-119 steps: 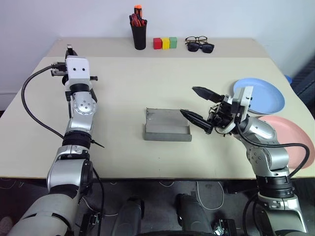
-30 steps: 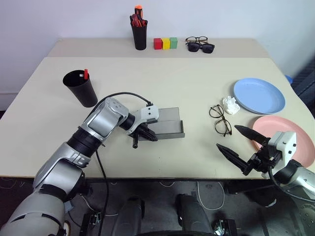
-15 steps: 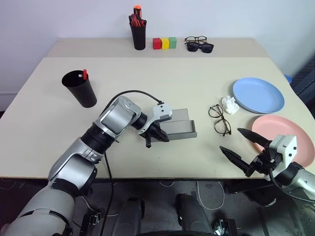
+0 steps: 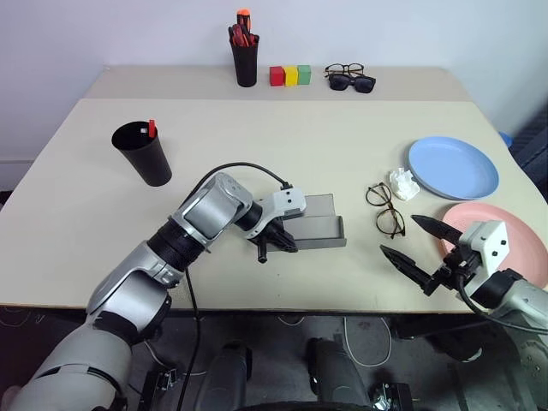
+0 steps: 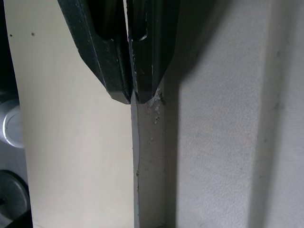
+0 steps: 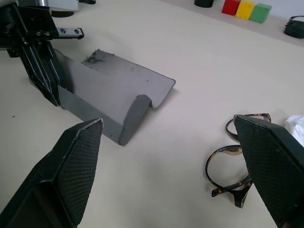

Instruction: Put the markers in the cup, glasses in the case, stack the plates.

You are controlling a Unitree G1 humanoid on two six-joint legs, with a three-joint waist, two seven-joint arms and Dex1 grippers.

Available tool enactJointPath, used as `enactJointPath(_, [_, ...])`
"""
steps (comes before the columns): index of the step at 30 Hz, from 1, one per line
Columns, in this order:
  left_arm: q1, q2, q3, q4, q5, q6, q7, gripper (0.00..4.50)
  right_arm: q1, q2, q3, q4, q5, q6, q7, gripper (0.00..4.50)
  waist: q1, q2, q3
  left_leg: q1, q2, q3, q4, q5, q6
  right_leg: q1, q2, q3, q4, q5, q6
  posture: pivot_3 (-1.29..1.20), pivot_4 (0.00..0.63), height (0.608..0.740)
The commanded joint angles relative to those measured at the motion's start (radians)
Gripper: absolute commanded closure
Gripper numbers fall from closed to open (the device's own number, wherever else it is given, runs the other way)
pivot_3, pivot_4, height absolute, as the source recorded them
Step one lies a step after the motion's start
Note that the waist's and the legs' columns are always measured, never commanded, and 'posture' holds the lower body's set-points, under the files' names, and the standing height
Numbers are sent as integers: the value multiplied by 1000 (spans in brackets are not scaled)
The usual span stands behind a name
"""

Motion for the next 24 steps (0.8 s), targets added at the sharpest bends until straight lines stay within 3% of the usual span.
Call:
enactJointPath(1, [-20,-27,-22,24,22,-44,6,4479,-2,-14,-14,-14,-1,0,0,0,1,0,0,0,0,0,0,0,0,0,0,0,0,0,0,0,150,740])
enactJointPath(9, [-25,-58,-20,50,41,-66,11,4479,12,-17,-26,-23,10,16,3,0,1,0,0,1,0,0,0,0,0,1,0,0,0,0,0,0,150,740])
enactJointPath(15, [-34,-61,13,39,36,-47,24,1586,-45,-32,-3,23,-4,36,-2,0,-4,0,0,1,0,0,0,0,0,1,0,0,0,0,0,0,150,740])
enactJointPath(21, [-35,19,107,-135,-37,52,15,1586,-180,-86,34,142,24,127,33,0,-9,0,0,2,1,0,-1,0,0,0,0,0,2,0,0,0,150,740])
enactJointPath(24, [10,40,233,-240,-96,17,64,1586,-304,-129,79,267,25,189,78,0,-10,1,0,1,1,0,0,0,0,0,0,0,1,2,-3,0,150,740])
